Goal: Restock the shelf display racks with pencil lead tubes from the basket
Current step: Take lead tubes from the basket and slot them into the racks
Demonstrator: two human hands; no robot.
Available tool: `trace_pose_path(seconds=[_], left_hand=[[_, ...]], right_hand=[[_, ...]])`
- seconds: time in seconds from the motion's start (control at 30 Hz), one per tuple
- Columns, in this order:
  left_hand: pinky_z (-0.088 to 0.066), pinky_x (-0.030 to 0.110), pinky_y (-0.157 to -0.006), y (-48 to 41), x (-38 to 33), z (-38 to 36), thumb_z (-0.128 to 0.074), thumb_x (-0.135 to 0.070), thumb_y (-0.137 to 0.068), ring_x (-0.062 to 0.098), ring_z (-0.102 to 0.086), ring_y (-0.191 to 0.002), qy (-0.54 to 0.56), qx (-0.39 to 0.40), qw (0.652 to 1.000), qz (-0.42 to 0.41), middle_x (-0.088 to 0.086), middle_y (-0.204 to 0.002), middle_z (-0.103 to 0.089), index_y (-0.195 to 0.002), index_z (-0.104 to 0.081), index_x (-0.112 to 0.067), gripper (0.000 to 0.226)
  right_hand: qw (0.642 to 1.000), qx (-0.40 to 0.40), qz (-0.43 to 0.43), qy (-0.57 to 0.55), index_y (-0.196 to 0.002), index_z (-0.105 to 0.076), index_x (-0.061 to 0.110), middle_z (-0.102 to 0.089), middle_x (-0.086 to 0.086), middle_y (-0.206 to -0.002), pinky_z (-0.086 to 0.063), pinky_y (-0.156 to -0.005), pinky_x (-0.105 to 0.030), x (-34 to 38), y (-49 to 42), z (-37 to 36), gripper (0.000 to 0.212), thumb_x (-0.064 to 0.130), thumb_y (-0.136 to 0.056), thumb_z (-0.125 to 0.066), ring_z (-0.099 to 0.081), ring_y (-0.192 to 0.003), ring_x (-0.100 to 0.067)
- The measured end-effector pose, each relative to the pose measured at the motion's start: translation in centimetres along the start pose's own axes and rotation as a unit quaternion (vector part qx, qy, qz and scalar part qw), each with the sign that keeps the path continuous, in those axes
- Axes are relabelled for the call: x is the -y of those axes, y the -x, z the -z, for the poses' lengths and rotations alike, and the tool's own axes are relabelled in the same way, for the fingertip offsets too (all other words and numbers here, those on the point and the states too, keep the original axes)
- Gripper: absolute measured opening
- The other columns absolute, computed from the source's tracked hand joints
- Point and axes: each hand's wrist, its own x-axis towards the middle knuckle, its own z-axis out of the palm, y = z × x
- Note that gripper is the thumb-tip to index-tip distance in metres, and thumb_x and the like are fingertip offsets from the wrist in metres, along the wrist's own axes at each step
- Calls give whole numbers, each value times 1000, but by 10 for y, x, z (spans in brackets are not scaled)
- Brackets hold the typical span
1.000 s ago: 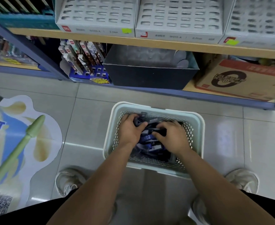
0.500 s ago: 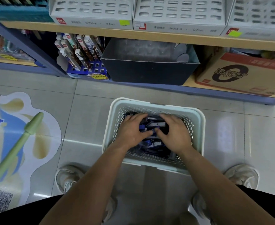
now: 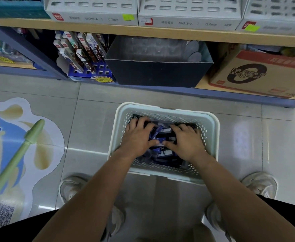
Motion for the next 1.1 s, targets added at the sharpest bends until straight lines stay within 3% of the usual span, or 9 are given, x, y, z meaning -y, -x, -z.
trace_pose_path(seconds=[0.17,0.33,0.47,0.57,0.67,0.83,0.9,1.0,1.1], left_hand=[[-26,38,-111,3,0,1,-58,-60,-90,23,-30,-134,-1,-20,1000,-11,-3,-148,-37,-143,-41,-26,66],[-28,36,-107,-1,-3,2,-61,-55,-91,20,-45,-128,16,-11,1000,8,-1,-136,-51,-137,-42,-21,61],[-26,36,-105,-5,-4,6,-65,-47,-91,24,-45,-128,90,18,995,50,2,-141,-52,-138,-42,-20,59],[-35,38,-106,-9,-4,7,-69,-45,-90,26,-51,-123,127,34,989,74,3,-137,-55,-137,-44,-21,58],[-48,39,-97,-12,-3,8,-74,-42,-87,24,-59,-110,225,48,966,116,3,-127,-63,-133,-49,-21,56],[-50,35,-92,-9,-5,12,-76,-33,-87,21,-63,-104,330,37,933,136,2,-117,-67,-129,-53,-18,50],[-51,33,-90,-8,-7,14,-79,-28,-85,19,-65,-101,405,30,903,141,-1,-110,-69,-127,-56,-15,50],[-50,22,-81,-6,-15,15,-81,-24,-83,10,-66,-94,454,22,880,141,-8,-102,-69,-123,-58,-16,47],[-49,20,-87,-2,-17,10,-83,-21,-81,7,-63,-100,500,-7,854,146,-8,-108,-67,-123,-55,-18,50]], right_hand=[[1000,12,16,-24,-136,-48,27,-57,-2,-124,-32,-101,-43,4,-1,1,60,65,-90,-50,-53,-121,-26],[997,20,22,-72,-142,-44,27,-59,-2,-134,-32,-104,-42,4,-2,1,60,58,-92,-55,-54,-124,-25],[990,-14,11,-137,-123,-58,24,-69,-1,-114,-44,-97,-43,2,-2,-4,37,46,-92,-61,-63,-107,-28],[969,-39,-15,-245,-119,-63,21,-72,0,-108,-49,-89,-36,1,-1,-5,27,29,-93,-65,-66,-99,-25],[940,-39,-32,-338,-116,-65,21,-71,4,-106,-44,-78,-25,3,0,-4,21,19,-95,-63,-65,-95,-16],[885,-9,-78,-459,-100,-56,27,-69,3,-90,-46,-65,-30,9,2,-4,22,6,-92,-57,-62,-71,-14],[869,-1,-83,-487,-102,-55,26,-69,1,-93,-48,-68,-33,11,4,-4,22,7,-91,-56,-61,-73,-15],[853,6,-77,-516,-112,-56,25,-68,5,-105,-51,-83,-33,15,6,-6,25,12,-91,-60,-66,-92,-14],[851,-1,-53,-522,-116,-57,23,-68,4,-110,-54,-90,-33,17,8,-11,32,7,-90,-64,-66,-102,-14]])
